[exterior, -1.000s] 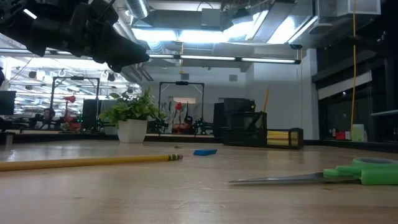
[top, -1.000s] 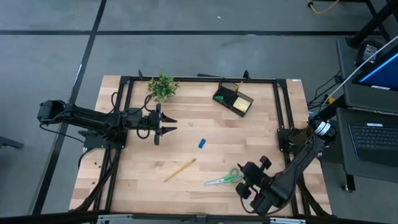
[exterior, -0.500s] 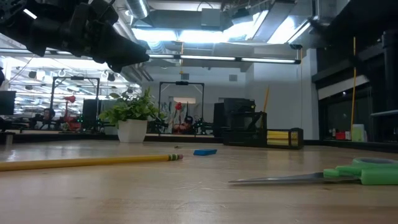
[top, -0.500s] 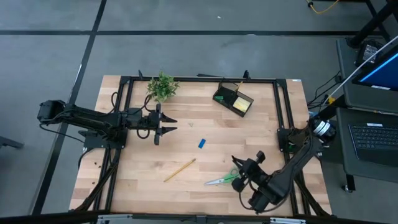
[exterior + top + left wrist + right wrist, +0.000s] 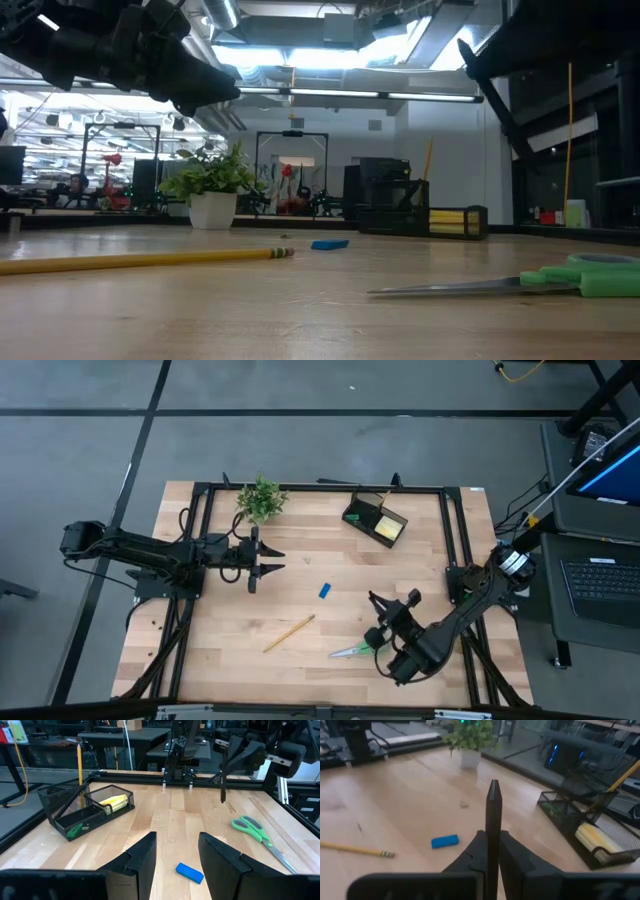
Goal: Pick and place office supplies into organizer
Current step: Put the black pen into the black desk organizer
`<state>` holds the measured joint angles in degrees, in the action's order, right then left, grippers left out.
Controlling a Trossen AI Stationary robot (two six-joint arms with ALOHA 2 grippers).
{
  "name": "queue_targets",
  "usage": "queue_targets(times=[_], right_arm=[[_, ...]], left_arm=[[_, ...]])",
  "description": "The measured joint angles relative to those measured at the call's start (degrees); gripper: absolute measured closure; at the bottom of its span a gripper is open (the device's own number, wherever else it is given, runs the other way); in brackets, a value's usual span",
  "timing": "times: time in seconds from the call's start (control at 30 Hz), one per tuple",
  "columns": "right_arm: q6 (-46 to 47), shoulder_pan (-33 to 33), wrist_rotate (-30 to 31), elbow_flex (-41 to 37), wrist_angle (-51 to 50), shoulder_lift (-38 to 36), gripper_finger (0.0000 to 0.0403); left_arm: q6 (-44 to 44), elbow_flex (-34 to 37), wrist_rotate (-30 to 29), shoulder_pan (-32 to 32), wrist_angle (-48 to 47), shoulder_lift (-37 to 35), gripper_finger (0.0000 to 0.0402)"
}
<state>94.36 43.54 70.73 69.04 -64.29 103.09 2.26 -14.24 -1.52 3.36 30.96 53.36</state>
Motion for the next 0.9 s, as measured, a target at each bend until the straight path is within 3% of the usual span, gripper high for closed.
queue_targets(times=[0.53,0.9], right_arm=[[0.45,-6.47,7.25,0.00,-1.44,0.00,0.0374],[-0.43,-10.49,8.20,0.02,0.21,-1.60,0.0374]], left_arm=[[-0.02,0.00,0.00,0.02,0.00,0.00,0.0261],[-0.02,0.00,0.00,0.01,0.00,0.00,0.0261]])
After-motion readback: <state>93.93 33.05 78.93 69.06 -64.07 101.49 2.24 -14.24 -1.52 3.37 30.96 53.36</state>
